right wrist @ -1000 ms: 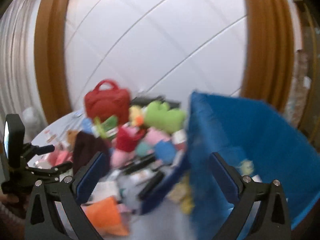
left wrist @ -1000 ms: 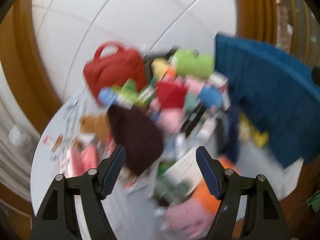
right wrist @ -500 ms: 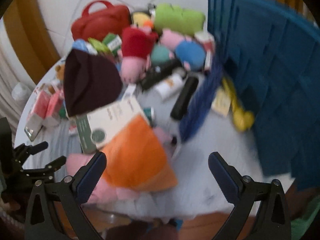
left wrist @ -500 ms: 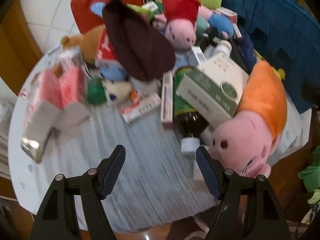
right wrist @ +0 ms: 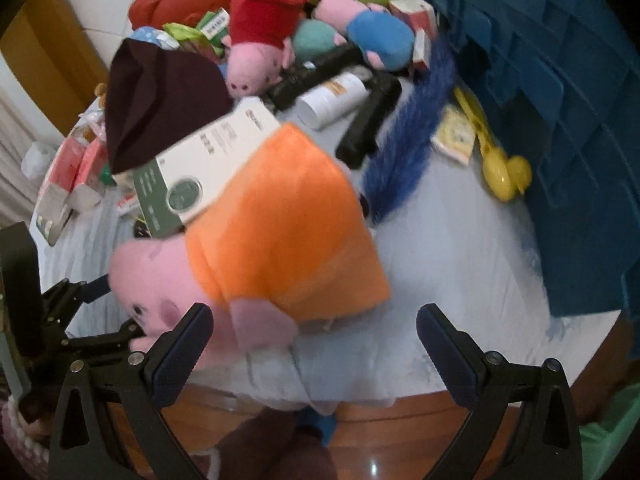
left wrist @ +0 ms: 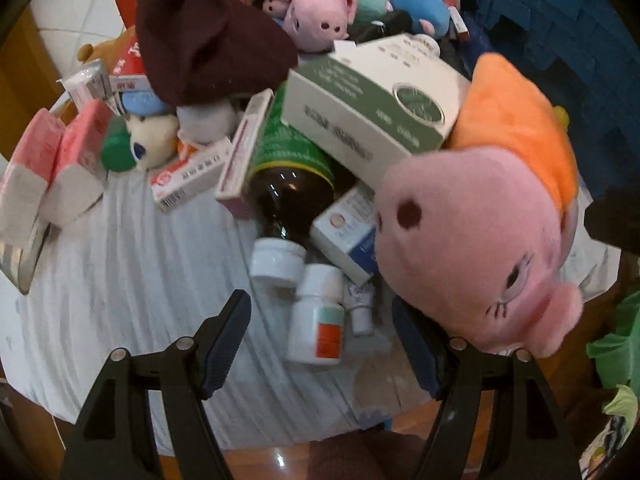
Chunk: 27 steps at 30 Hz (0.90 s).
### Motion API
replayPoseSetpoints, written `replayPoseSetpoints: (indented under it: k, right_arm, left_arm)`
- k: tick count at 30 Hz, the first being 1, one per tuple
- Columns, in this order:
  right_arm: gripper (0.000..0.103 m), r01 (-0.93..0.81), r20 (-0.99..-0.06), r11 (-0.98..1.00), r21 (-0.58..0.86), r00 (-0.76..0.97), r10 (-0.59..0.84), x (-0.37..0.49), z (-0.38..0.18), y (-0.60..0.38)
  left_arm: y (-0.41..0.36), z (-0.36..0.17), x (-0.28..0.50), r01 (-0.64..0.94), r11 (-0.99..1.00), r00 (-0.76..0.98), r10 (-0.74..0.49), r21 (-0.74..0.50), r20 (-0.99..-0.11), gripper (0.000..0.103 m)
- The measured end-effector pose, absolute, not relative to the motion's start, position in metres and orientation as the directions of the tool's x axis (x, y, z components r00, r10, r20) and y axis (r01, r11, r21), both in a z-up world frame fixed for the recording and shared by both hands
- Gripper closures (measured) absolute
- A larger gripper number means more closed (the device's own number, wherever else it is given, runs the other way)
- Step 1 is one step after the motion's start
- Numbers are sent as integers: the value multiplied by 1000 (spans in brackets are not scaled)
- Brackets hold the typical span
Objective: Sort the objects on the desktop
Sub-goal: 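Grasp a white pill bottle with the left tool while the right reaches toward a pink plush pig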
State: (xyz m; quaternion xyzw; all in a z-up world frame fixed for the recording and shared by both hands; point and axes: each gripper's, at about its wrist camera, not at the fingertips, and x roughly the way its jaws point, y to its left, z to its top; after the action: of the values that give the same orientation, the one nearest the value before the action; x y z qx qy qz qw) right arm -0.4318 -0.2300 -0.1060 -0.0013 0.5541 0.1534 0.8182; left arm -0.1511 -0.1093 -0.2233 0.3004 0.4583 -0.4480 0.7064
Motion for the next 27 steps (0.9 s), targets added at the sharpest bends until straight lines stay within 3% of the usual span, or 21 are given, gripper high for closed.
replayPoseSetpoints:
  k: [2,4,6,7,16,21,27]
  right_arm:
    - [0,-242,-906,954,177,338,254,-432,-109,-235]
    - [0,-233,-901,953,194,341,267,-433,-108,-238]
    - [0,-228,-896,950,212,343,282,-434,-105,-238]
    - [0,-228,-895,950,212,346,282,-435,-104,-237]
    - [0,-175,-894,945,277,315,320,-431,-100,-211]
    - [0,-107,-915,956,274,277,294,-414,-112,-187]
    - [0,-7,-936,966,258,244,252,-393,-129,-178]
  left_arm:
    - [-105,-226,-152,909,416,178,-358,15,-917,32]
    - [-102,-230,-148,910,414,150,-356,-12,-922,64]
    - [-100,-233,-142,908,414,104,-371,-63,-923,68]
    - [-99,-232,-140,910,411,116,-371,-51,-921,76]
    - [-73,-201,-96,894,448,208,-408,3,-889,76]
    - [-69,-222,-79,892,447,128,-389,-66,-912,76]
    - [-73,-229,-74,915,402,107,-345,-44,-932,76]
